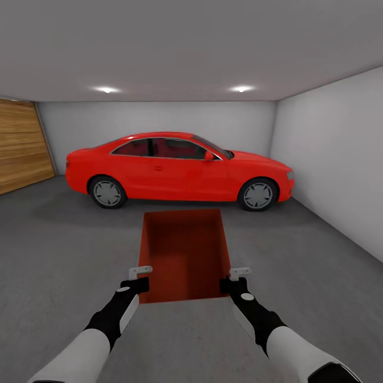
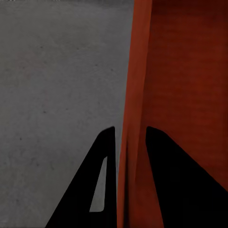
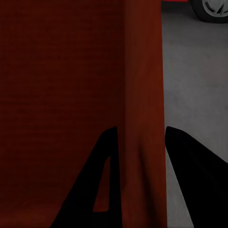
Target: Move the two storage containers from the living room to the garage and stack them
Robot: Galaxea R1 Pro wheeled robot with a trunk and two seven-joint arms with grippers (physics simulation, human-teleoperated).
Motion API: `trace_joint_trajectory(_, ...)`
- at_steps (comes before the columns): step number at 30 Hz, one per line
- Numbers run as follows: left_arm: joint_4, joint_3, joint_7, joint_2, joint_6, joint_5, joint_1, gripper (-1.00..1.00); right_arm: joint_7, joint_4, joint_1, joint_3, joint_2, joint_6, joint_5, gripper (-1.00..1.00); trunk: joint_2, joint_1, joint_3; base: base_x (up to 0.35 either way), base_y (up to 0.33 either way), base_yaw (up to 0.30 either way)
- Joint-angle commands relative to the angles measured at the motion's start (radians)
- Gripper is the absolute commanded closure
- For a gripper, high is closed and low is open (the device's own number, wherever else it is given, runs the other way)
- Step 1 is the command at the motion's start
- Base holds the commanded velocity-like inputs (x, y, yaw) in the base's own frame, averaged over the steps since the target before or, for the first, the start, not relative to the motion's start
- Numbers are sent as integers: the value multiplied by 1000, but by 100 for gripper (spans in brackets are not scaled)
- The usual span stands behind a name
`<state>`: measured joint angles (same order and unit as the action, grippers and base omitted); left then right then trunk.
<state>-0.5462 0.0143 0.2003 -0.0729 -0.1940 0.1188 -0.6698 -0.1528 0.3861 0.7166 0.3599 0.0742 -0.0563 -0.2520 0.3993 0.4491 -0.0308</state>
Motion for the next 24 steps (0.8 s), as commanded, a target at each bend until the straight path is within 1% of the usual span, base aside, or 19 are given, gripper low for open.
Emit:
trace_joint_trajectory(1, -6, -13, 10, 1, -5, -8, -1, 100, -37, -52, 1, -10, -54, -6, -17, 100, 1, 1, 0, 322, 0, 0)
trace_joint_trajectory(7, -6, -13, 10, 1, -5, -8, -1, 100, -37, -52, 1, -10, -54, -5, -17, 100, 1, 1, 0, 322, 0, -4)
trace_joint_trajectory(9, -6, -13, 10, 1, -5, -8, -1, 100, -37, -52, 1, -10, -53, -5, -16, 100, 1, 1, 0, 322, 0, -107)
trace_joint_trajectory(24, -9, -13, 10, 1, -5, -8, -1, 100, -37, -52, 1, -10, -54, -7, -16, 100, 1, 1, 0, 322, 0, -238)
